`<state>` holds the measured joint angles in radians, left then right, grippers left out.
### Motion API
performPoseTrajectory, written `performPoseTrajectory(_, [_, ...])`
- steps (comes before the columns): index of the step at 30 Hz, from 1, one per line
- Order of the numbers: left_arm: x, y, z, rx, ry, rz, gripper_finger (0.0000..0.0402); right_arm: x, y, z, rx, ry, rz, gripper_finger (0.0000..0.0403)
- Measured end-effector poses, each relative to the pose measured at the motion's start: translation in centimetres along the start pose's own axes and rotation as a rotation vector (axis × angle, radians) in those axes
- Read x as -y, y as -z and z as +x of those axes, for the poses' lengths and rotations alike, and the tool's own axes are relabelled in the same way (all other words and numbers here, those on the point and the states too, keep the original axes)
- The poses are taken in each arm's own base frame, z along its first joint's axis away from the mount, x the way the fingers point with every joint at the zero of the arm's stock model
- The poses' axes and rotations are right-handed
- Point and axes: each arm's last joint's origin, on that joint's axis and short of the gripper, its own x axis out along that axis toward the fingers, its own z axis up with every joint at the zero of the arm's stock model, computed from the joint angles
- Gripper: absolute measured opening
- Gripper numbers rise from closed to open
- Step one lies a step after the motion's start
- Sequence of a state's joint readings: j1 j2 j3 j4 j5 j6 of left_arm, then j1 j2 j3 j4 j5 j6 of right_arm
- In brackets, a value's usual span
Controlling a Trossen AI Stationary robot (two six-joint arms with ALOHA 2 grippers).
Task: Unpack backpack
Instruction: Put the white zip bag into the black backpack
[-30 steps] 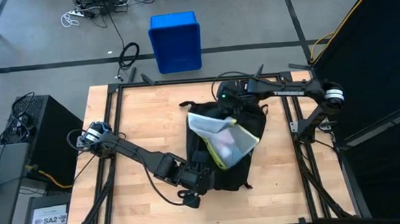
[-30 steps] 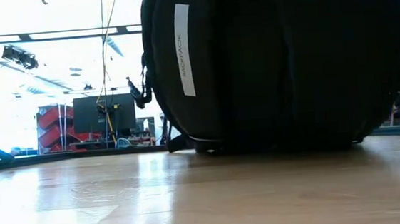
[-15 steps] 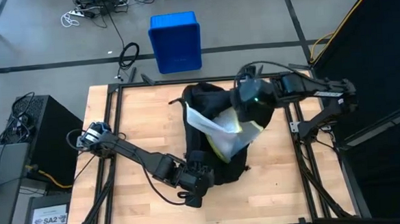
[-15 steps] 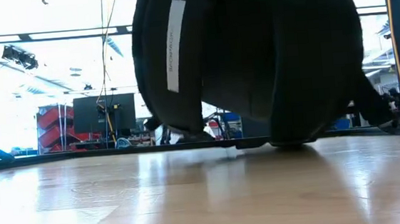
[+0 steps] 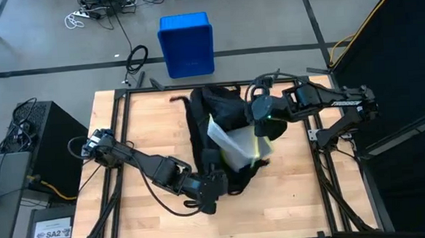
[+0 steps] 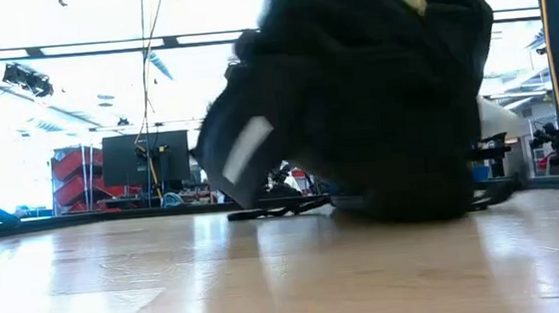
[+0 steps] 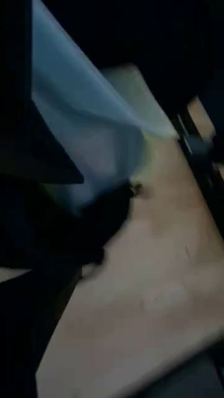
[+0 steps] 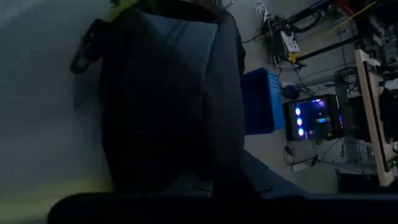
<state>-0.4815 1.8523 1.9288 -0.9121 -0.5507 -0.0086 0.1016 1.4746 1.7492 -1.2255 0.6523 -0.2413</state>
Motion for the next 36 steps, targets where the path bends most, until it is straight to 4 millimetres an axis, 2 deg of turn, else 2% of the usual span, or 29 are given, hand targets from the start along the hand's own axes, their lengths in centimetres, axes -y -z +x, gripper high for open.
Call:
performPoseTrajectory(5, [-0.9, 0.4, 0.2, -0.039, -0.126, -0.01, 0.0227, -0.2, -0.2, 0.5, -0.008, -0.029, 0.018, 0.0])
performPoseTrajectory(12, [-3.2, 0.8, 1.3, -0.08, -0.253, -0.074, 0.0215, -0.2, -0.2, 0.7, 0.007, -0.112, 0.082, 0.0])
performPoseTrajectory(16, [-4.9, 1.6, 3.7, -0.141, -0.183, -0.118, 0.0189, -0.2, -0.3, 0.6, 0.018, -0.12, 0.093, 0.0])
performPoseTrajectory(18, [-5.2, 2.2, 5.5, -0.159, -0.155, -0.129, 0.0171, -0.3, -0.3, 0.6, 0.022, -0.132, 0.098, 0.0])
performPoseTrajectory(22, [-5.8, 2.9, 7.8, -0.13, -0.113, -0.118, 0.0125, -0.3, -0.4, 0.6, 0.031, -0.163, 0.106, 0.0])
performPoseTrajectory(29, [-8.5, 3.6, 9.8, -0.108, -0.161, -0.138, 0.0055, -1.1, -1.2, 0.1, 0.121, -0.281, 0.123, 0.0])
performPoseTrajectory(36, [-10.7, 4.4, 11.0, -0.135, -0.207, -0.186, 0.0029, -2.0, -1.5, -0.6, 0.151, -0.334, 0.115, 0.0])
